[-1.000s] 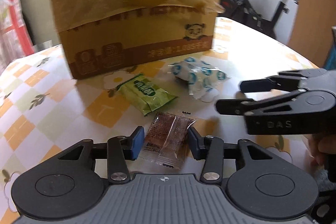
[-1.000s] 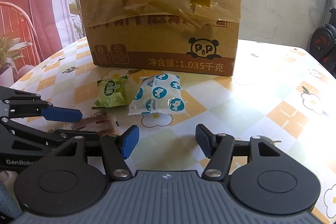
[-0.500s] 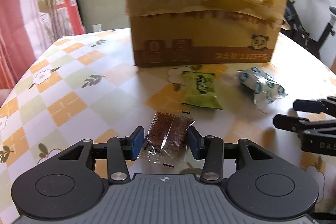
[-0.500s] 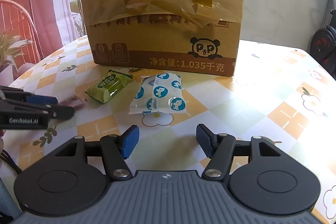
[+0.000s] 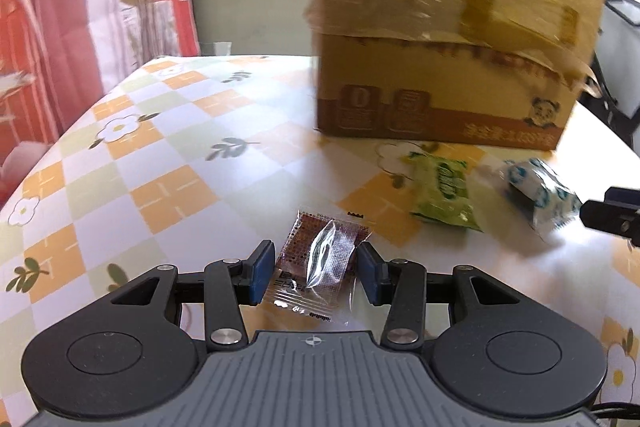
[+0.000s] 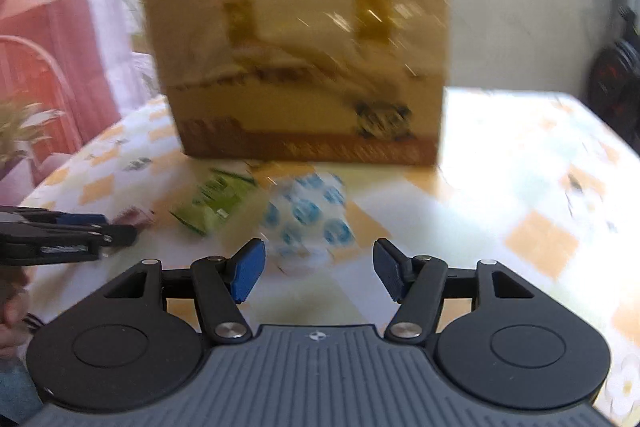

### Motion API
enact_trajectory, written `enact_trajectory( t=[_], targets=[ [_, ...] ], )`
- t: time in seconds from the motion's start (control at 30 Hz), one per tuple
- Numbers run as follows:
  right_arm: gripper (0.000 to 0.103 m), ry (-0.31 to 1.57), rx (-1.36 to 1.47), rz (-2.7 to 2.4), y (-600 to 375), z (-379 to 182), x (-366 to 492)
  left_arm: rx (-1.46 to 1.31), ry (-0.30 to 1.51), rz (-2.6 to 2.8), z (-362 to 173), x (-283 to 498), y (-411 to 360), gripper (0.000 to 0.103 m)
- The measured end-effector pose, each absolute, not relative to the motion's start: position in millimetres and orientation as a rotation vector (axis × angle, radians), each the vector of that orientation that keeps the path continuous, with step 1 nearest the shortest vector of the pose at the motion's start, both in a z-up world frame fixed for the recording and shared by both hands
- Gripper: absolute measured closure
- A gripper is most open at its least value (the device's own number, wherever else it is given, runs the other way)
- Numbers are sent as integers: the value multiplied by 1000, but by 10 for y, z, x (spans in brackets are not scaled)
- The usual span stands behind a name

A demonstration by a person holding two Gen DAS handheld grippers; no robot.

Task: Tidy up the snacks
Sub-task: 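Grasp the green pouch with the right tool while the left tool holds the brown candy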

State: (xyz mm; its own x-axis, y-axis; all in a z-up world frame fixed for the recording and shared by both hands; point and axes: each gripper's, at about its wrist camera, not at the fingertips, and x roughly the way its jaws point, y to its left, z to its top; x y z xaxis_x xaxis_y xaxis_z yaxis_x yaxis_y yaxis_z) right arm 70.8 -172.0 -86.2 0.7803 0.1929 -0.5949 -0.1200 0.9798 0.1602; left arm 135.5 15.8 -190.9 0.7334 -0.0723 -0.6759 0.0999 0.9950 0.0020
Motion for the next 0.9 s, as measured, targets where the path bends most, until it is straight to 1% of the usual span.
enact_trajectory(
  t=[0.2,0.37,0.6,0.83,0.9],
  targets=[
    [40,679,127,312,-1454,-750,1041,-38,726,-80,-1901,1357,342,56],
    [41,759,138,353,-1181,-879,1410,-58,706,-59,-1913,1367,460,56],
    [40,872,203,282,-1025,-1088,1797,-109,702,-55,-1914,1400,517,56],
    [38,849,58,276,-783,-1154,1870,-116,697,-54,-1930,1410,520,56],
    [41,829,-37,285,-702,-1173,1815,-96,695,-51,-1935,1409,492,55]
  ],
)
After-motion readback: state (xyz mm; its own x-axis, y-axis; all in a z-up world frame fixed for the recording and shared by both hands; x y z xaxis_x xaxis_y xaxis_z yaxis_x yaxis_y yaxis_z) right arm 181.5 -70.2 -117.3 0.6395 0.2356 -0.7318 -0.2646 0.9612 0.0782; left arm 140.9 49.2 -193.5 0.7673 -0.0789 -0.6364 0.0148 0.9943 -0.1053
